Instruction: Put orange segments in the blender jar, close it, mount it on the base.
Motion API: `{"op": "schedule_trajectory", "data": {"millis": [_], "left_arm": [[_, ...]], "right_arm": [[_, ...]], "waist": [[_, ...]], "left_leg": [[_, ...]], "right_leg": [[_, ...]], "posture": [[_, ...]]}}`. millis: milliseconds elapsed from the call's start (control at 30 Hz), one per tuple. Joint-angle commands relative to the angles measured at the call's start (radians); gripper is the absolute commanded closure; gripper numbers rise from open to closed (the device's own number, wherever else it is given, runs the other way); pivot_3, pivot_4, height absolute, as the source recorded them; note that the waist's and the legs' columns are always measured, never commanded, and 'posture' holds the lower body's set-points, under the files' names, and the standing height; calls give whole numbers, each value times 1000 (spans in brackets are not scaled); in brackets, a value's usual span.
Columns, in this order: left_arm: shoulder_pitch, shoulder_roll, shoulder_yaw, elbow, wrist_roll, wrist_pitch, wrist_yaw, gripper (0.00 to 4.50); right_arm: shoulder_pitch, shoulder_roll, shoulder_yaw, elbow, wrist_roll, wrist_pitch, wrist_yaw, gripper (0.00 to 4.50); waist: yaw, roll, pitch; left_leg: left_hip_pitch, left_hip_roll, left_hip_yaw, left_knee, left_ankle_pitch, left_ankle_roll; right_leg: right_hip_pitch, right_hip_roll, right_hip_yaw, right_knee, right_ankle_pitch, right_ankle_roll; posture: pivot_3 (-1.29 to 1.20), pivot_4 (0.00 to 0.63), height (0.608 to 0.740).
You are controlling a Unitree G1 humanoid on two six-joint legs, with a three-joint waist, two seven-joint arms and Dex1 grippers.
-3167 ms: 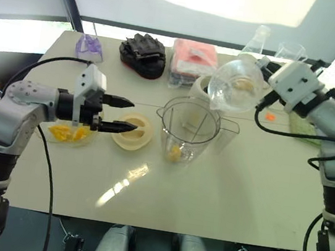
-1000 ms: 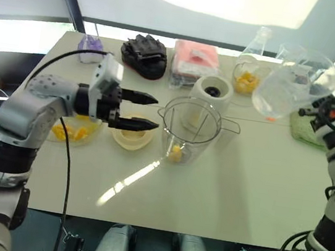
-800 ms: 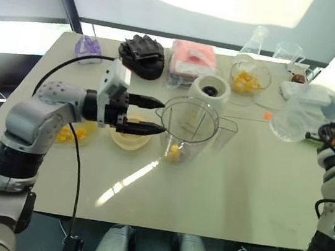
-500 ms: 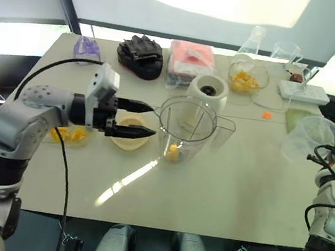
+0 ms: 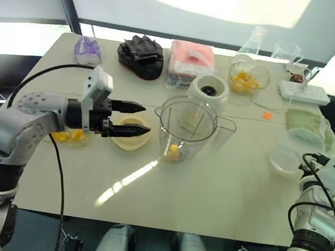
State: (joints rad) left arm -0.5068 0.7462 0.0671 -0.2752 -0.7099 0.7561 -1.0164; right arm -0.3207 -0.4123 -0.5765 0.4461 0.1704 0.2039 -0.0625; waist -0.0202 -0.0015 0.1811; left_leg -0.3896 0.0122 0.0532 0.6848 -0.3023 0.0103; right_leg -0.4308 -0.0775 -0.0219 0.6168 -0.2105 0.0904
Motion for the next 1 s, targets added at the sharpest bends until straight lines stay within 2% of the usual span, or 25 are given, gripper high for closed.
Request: {"op": "schedule_trajectory", "data": {"millis": [33,100,467,700,800,867,1000], "left_arm": [[-24,2,38,-3,-16,-12,9,1060],[-25,4,34,3,-12,-16,5,1060],[-21,6,22,24,6,-34,-8,1060],[-3,14,23,56,32,-60,-10,1060],[-18,30,1,158,135,-138,7,1060],[-49,49,-67,269,268,-230,22,1060],[-167,24,-209,550,475,-454,-24,1060]], "right_arm": [[7,-11,7,-11,4,-30,-7,1030],[17,-11,10,-19,2,-26,-15,73],[153,27,16,-211,23,42,-43,73],[320,99,14,-500,37,139,-59,73],[490,111,46,-724,34,147,15,73],[605,73,91,-837,65,152,144,73],[748,15,18,-974,200,230,289,73]], "waist": [[-1,0,0],[-3,0,0],[2,0,0],[5,0,0],[8,1,-1],[9,1,-1],[9,0,-1]], "left_leg": [[0,0,0,0,0,0],[0,0,0,0,0,0],[0,0,0,0,0,0],[0,1,-1,0,0,0],[0,1,0,0,0,0],[0,1,-1,0,0,0],[2,0,0,0,0,1]], "right_leg": [[0,0,0,0,0,0],[0,0,0,0,0,0],[0,0,0,0,0,0],[0,0,0,0,-2,-3],[0,0,0,0,-2,-3],[0,0,-1,0,-2,-3],[3,0,0,-2,-2,-4]], "posture": [[0,150,740],[0,150,740],[0,150,740],[0,150,740],[0,150,740],[0,150,740],[0,150,740]]}}
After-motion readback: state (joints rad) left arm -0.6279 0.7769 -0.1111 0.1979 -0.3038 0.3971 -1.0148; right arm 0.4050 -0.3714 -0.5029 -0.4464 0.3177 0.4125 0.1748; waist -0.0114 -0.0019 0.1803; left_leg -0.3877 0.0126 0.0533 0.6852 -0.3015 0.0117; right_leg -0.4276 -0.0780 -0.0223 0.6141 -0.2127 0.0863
